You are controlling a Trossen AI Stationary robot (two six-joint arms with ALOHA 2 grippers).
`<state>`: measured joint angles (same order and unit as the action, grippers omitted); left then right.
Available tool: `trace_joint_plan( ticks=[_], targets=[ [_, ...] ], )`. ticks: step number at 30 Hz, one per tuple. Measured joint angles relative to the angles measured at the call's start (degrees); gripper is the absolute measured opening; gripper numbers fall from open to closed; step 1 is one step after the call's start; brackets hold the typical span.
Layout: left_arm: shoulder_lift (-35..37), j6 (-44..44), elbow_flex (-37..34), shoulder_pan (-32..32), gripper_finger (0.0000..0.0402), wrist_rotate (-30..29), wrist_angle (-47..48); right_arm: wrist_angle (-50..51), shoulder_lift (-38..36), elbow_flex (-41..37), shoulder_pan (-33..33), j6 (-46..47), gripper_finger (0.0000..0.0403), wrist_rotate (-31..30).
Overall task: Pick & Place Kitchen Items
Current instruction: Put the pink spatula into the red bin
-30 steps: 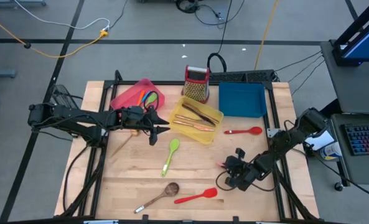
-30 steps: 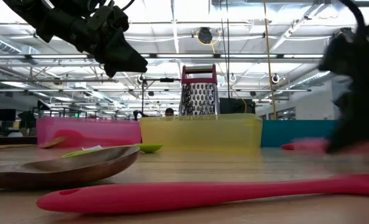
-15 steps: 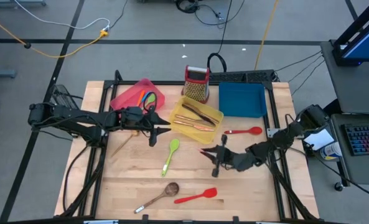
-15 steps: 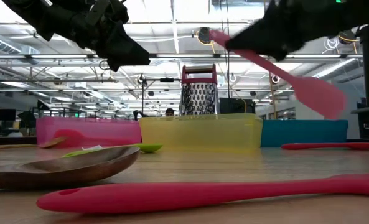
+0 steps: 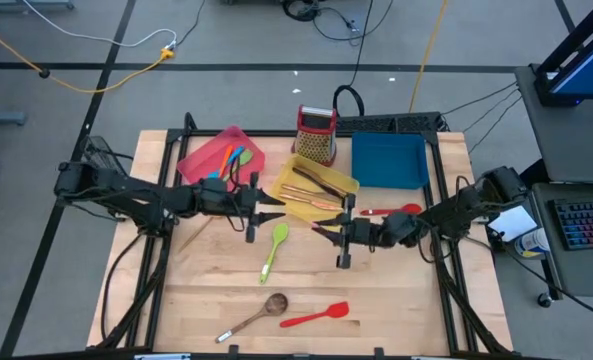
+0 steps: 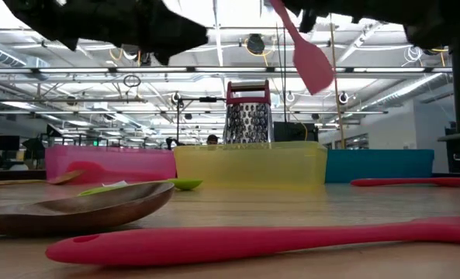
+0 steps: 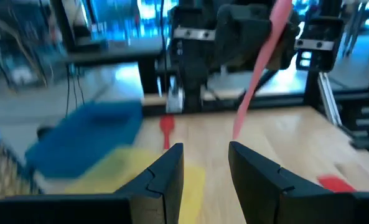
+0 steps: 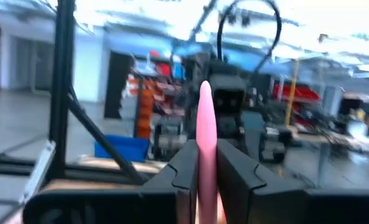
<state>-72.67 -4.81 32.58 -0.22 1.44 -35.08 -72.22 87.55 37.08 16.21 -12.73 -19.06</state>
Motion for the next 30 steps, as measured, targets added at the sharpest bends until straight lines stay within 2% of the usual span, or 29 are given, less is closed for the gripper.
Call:
trace_joint_plan(
  ticks=[6,12,18,22,30],
  targets=[
    [-11.1,-1.0,0.0,-0.5,0.0134,0.1,-19.7,-3.4,0.0,0.0,-3.6,1.5,0.0035,2.9],
    [-19.9,3.6,1.5,-0.5,0.0134,0.1,-29.9,-3.1,0.0,0.0,-5.9,1.5,0.0033,2.9],
    [-28.1,5.1,8.7,-0.6,0.0134,6.6,-30.8,-2.4,0.0,0.0,-6.9,1.5,0.0036,2.9],
    [-31.9,6.1,13.4,-0.5,0.0133,6.9,-30.7,-1.6,0.0,0.0,-6.9,1.5,0.0034,2.9],
    [-33.2,6.3,16.7,-0.2,0.0133,8.9,-28.8,-1.0,-0.1,0.0,-6.8,2.2,0.0035,3.0]
  ],
)
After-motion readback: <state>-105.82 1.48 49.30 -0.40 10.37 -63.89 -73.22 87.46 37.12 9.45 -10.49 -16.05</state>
